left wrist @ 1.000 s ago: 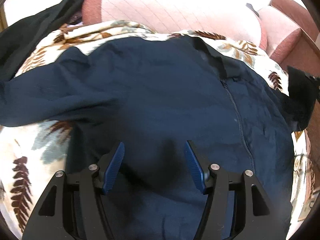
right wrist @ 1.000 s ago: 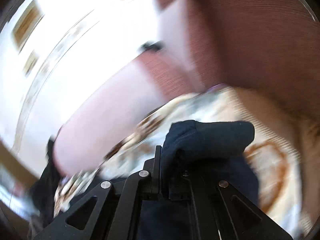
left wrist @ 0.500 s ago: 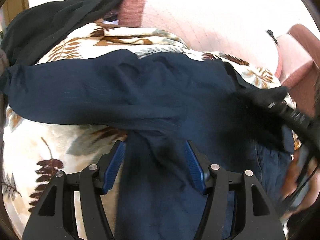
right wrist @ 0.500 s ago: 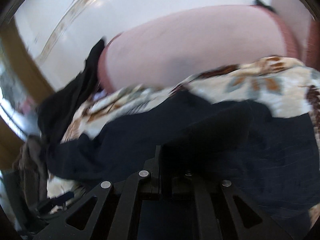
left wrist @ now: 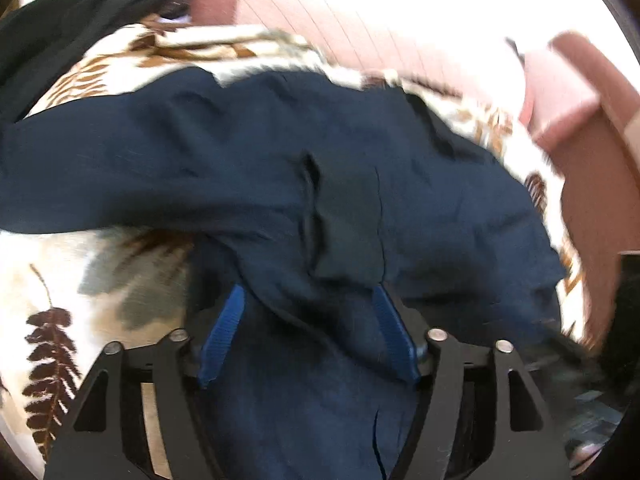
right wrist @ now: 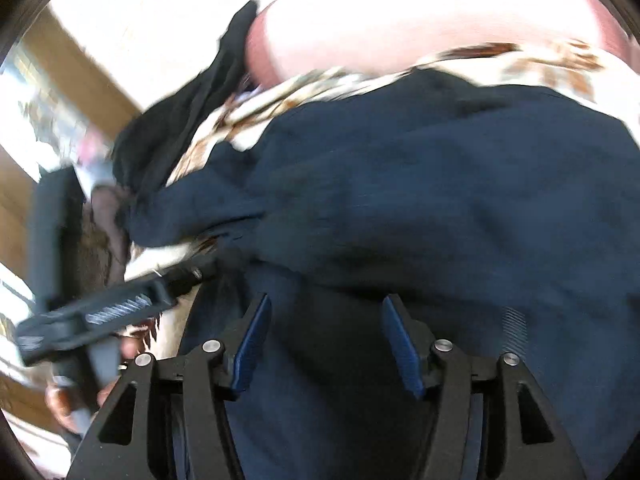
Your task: Fold large clothes
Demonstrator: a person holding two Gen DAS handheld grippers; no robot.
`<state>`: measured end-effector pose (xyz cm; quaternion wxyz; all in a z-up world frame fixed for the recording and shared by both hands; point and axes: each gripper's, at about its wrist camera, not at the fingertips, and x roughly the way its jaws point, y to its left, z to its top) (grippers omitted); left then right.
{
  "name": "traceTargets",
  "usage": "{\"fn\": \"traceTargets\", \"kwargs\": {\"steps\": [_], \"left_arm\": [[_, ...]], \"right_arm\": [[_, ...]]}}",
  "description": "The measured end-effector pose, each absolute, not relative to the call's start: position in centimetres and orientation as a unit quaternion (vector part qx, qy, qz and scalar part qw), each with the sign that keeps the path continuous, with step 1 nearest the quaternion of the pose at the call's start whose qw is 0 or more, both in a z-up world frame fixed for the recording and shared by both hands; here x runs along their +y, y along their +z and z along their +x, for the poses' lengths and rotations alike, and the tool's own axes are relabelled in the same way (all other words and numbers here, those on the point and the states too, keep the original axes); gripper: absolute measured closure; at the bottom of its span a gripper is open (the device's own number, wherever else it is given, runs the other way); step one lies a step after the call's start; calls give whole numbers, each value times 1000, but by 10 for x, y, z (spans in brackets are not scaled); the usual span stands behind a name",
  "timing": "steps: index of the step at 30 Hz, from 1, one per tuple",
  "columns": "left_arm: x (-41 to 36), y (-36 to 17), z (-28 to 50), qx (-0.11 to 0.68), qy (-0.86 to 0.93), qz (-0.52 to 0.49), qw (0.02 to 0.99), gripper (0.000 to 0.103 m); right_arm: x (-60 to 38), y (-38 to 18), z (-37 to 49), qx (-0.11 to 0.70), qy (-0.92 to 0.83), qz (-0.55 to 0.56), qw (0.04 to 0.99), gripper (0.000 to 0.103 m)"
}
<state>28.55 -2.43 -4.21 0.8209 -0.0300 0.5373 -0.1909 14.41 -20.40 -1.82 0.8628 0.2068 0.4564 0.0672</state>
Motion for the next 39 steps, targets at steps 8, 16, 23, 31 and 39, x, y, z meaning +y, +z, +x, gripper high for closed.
{"fn": "traceTargets", "kwargs": {"steps": [8,16,23,31,39], "left_arm": [[-51,-57,320,570,-149,-70,805,55],[-9,-34,309,552,-138,-137,811,90],[-5,-28,302,562,-153,-149,799,90],[0,-23,262,577,-211,-178,769,74],[-49,-53,283,598,-194,-132,766,58]], "right_arm": [[-328,3,95,385,-53,320,864,41],[-410,-1,75,322,-146,372,858,38],[-436,-44,113,351,-141,429,820,39],[-425,-49,115,343,-115,440,822,39],[-426,-42,104,336,-114,441,824,39]]}}
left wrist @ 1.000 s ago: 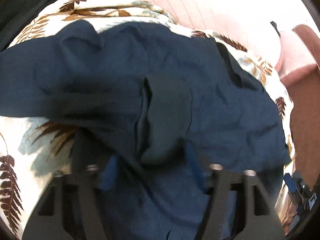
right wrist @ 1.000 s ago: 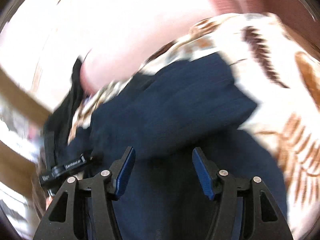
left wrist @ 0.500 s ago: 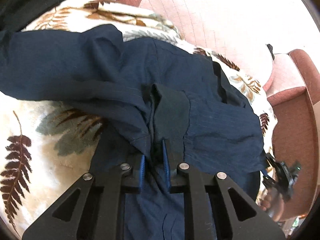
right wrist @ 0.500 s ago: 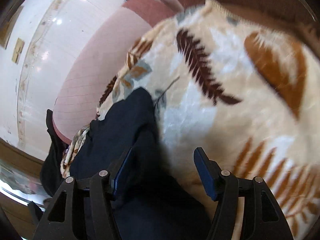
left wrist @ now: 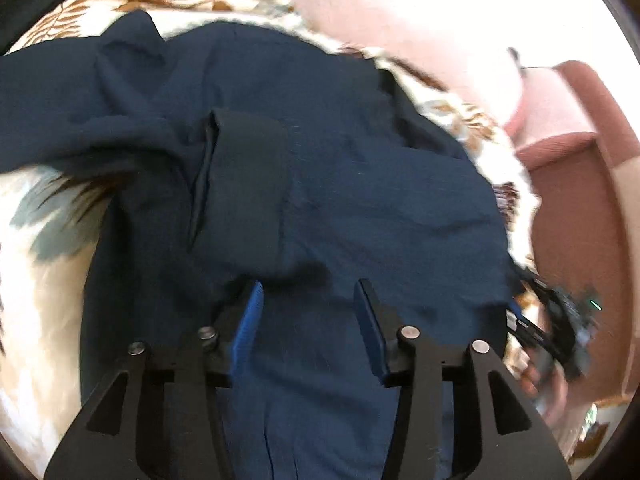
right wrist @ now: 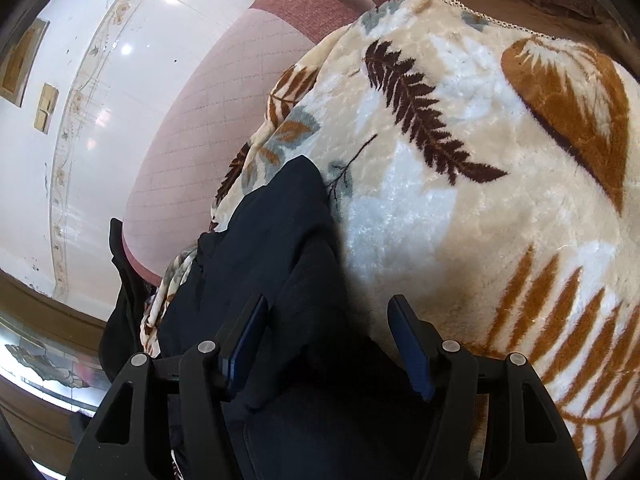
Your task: Fold large clothes
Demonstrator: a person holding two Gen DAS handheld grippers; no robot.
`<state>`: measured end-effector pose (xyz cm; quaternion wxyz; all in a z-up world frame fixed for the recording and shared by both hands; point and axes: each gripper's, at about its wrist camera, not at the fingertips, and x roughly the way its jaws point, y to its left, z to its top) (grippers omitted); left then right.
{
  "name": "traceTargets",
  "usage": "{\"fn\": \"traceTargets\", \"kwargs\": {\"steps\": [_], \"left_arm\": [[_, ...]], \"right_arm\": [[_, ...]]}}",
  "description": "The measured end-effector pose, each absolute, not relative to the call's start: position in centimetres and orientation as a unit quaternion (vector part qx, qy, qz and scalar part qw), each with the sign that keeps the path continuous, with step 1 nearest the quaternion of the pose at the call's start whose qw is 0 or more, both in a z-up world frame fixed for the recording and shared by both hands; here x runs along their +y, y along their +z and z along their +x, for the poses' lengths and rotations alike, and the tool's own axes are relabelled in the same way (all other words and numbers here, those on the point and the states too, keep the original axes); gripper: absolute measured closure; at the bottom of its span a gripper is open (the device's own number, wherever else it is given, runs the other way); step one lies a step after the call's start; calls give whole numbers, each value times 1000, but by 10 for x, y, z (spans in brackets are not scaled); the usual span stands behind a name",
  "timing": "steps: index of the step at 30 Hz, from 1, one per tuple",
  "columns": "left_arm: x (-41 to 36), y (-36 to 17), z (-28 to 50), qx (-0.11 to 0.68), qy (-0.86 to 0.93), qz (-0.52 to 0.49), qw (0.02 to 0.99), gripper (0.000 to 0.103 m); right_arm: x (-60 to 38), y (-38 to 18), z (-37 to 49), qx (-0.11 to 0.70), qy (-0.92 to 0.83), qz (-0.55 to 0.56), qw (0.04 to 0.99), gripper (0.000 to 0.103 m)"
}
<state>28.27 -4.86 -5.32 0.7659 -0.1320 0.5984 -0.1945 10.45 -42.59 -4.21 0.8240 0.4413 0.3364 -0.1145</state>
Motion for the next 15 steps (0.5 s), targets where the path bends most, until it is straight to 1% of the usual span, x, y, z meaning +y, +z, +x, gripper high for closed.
{"fn": "traceTargets", "kwargs": {"steps": [1,3,4,5,6,7,8,10,12,15], "left_arm": [[-51,-64,293,614,-181,-140,755,58],[-48,-77,306,627,-164,-175,741,62],[-46,-74,309,619,-163,-192,744,78],[-47,-68,309,608,-171,-199,749,96],[-47,-57,308,595,-183,-203,756,96],[-44,-43,304,574,-189,-204,770,102],[-42,-30,301,552,-190,-199,787,103],[-32,-3,295,506,-180,-186,822,103],[-20,13,292,479,-151,-166,849,103],[-10,5,298,498,-141,-154,842,103]], "right_arm": [[-427,-41,103,335,-114,441,825,38],[-430,-40,101,332,-114,441,826,39],[-432,-39,100,331,-114,441,826,38],[-434,-39,98,329,-114,441,827,38],[-436,-38,97,328,-114,440,828,38],[-438,-38,96,327,-114,440,828,38],[-439,-38,95,326,-114,440,829,38],[-441,-39,94,325,-113,441,829,38],[-441,-41,95,324,-111,444,828,38],[-438,-47,103,331,-101,451,823,37]]}}
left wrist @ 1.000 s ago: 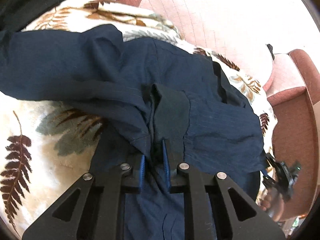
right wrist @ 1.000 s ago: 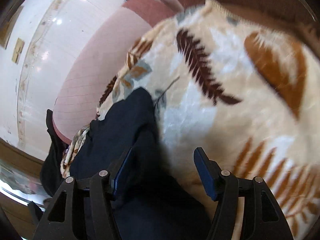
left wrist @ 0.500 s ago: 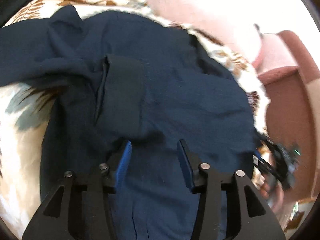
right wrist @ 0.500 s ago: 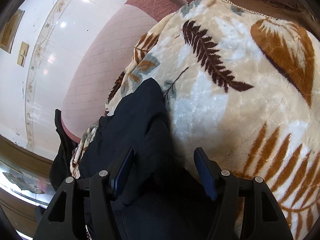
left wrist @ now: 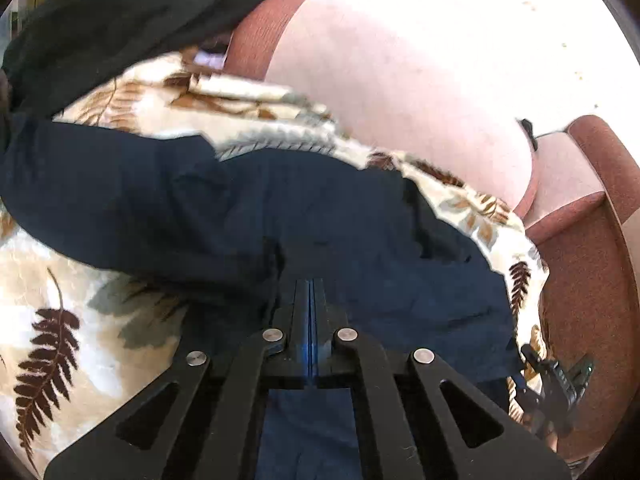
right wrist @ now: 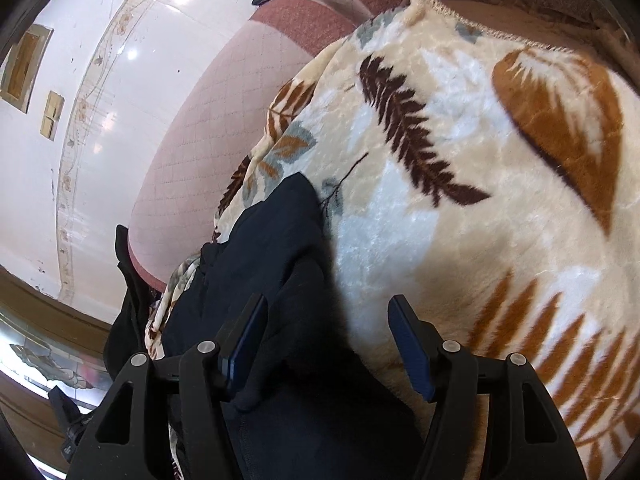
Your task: Fold large clothes
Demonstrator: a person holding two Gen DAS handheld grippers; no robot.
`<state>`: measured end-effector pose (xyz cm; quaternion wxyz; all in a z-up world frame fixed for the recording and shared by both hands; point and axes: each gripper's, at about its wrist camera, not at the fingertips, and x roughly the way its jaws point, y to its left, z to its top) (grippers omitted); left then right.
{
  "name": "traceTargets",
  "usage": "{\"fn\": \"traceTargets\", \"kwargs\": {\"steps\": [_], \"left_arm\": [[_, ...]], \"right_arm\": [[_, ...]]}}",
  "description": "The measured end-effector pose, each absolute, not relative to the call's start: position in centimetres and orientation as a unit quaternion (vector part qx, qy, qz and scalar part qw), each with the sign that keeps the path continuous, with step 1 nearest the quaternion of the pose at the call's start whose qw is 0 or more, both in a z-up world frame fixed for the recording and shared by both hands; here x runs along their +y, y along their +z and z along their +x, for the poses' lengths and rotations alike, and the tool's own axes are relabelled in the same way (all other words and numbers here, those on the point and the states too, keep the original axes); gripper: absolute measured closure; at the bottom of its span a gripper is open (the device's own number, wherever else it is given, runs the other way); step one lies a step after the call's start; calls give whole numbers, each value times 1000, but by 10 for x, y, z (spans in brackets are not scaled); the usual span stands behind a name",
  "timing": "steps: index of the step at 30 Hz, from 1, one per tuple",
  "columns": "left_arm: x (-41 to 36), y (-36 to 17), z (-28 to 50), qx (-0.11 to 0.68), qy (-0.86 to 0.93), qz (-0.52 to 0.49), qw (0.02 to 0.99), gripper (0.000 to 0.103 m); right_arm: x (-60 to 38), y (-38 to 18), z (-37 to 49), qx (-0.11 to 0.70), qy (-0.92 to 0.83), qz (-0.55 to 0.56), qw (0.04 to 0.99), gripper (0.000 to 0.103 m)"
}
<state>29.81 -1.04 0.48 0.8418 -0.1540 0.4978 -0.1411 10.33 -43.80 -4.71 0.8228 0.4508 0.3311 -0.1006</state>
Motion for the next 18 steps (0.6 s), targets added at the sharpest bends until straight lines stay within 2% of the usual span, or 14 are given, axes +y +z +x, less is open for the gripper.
{"fn": "traceTargets", "kwargs": {"steps": [7,9,10,11,12,16,18], "left_arm": [[-32,-33,284,573,-197,-173,777,103],[-49,-41,269,587,-226,-182,756,95],[-57,-45,263,595,-231,-183,748,77],[-64,-49,262,601,-231,-180,743,54],[-71,-54,260,607,-225,-176,742,47],[-79,-74,275,620,-190,-201,734,46],[-71,-76,286,613,-175,-249,730,51]], "right_arm": [[-427,-51,111,326,-93,465,817,37],[-424,-48,110,329,-93,453,823,37],[-424,-47,110,329,-93,451,824,37],[-424,-46,109,328,-93,452,824,37],[-424,-45,108,327,-93,454,824,37],[-427,-38,104,322,-89,448,829,37],[-430,-36,101,319,-92,447,831,37]]}}
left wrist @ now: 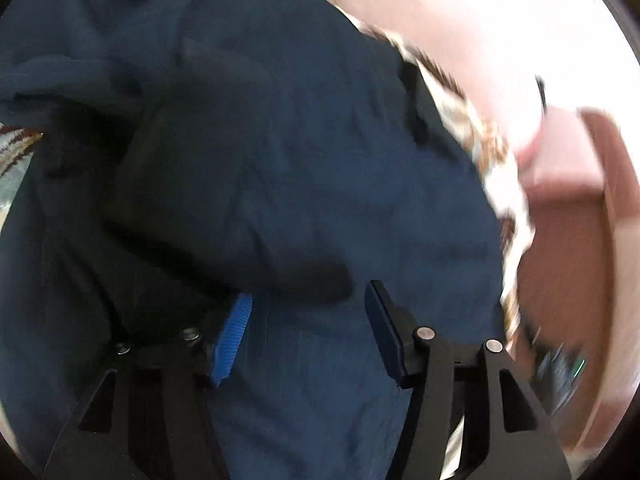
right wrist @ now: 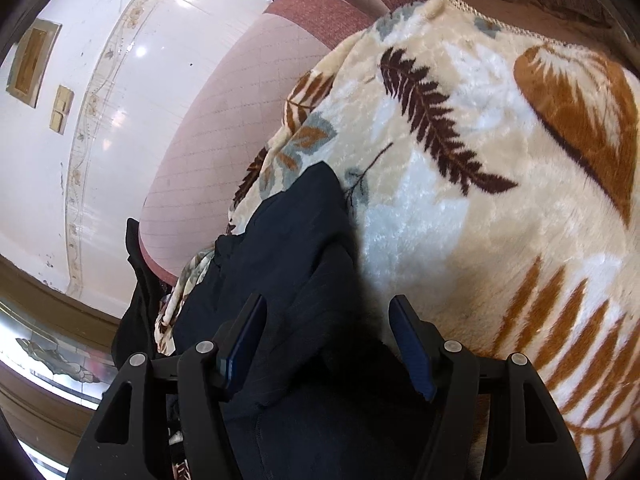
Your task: Fold large clothes
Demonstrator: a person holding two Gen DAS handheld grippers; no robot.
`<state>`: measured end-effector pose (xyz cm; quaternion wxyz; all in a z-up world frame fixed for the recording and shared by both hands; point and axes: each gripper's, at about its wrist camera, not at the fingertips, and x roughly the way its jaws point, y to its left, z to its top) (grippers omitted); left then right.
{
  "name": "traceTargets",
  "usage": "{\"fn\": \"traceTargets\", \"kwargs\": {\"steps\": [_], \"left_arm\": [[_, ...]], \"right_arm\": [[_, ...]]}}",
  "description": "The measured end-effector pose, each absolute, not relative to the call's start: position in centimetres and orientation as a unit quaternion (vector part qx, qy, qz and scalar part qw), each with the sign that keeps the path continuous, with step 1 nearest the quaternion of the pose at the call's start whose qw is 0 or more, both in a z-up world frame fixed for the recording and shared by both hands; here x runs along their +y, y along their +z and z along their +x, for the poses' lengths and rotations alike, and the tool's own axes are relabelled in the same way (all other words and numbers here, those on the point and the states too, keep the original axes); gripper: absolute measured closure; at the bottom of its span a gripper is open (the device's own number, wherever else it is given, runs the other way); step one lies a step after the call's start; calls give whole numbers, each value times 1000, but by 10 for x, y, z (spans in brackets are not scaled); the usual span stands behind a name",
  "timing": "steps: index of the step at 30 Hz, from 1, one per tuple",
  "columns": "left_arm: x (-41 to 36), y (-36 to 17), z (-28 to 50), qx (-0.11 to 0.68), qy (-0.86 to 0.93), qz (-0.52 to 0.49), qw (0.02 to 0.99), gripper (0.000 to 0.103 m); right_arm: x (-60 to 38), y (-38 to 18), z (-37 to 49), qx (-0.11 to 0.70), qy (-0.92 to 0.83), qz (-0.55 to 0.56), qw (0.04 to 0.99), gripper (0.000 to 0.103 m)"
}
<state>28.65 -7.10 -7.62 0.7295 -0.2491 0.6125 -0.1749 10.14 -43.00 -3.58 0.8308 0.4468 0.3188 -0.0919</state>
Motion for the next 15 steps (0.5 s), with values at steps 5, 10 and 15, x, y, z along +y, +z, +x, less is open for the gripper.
{"fn": "traceTargets", "kwargs": {"steps": [5,10,15], "left_arm": [[-52,-38,290,564,-186,-262,760,102],[-30,-18,278,540,-176,-241,787,102],[-32,-49,283,574,-164,-236,767,102]], "right_arm": [[-439,-35,97,314,-95,448,832,37],[-440,-43,104,318,-93,457,826,36],[-412,-62,133,371,-40,454,810,46]]}}
